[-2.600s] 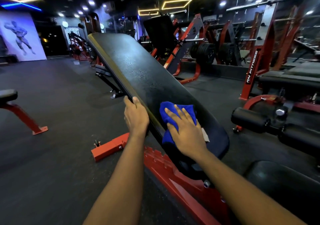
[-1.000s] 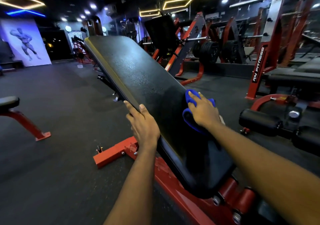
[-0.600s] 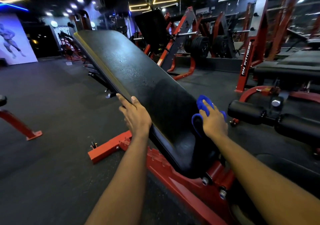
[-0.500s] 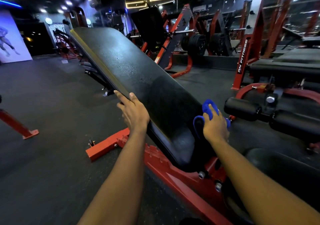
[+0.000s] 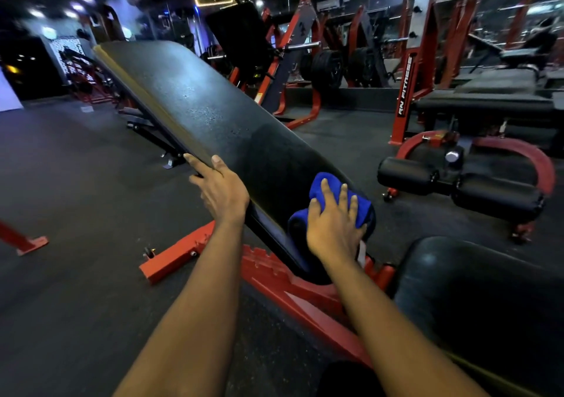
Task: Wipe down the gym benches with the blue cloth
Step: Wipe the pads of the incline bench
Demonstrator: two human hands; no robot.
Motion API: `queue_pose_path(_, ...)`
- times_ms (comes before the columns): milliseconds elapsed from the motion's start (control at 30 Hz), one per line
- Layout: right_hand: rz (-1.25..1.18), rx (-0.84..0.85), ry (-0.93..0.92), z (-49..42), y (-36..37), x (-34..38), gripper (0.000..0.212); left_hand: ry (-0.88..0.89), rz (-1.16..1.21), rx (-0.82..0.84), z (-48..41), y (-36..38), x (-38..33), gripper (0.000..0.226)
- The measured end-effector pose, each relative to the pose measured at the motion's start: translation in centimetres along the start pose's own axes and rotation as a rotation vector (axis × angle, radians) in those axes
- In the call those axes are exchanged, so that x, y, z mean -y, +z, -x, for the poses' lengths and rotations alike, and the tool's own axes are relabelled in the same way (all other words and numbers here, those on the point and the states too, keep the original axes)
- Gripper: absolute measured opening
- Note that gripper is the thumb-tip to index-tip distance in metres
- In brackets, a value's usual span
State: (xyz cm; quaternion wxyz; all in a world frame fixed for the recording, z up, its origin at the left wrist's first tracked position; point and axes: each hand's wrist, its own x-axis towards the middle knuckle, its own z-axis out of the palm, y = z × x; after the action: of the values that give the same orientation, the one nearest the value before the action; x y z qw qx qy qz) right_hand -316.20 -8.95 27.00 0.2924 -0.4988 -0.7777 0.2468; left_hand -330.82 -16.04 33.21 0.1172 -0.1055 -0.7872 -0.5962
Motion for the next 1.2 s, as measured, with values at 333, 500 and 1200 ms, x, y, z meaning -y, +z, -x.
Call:
queue_pose_path(333, -0.124, -0.011, 0.254, -3.8, -0.7, -1.2, 0.056, 0.031, 0.029, -0.023, -0.4, 0.5, 0.5, 0.06)
queue_pose_path(500, 0.054, -0.044, -0.008, 5.4, 0.8, 1.3, 0.059, 0.018, 0.058, -0.013, -0.1, 0.1, 0.4, 0.059)
queue_pose_path(1200, 0.101, 0.073, -0.542, -4.4, 0.1, 2.1, 0.053, 0.028, 0.143, -0.015, 0.0, 0.4, 0.2, 0.056)
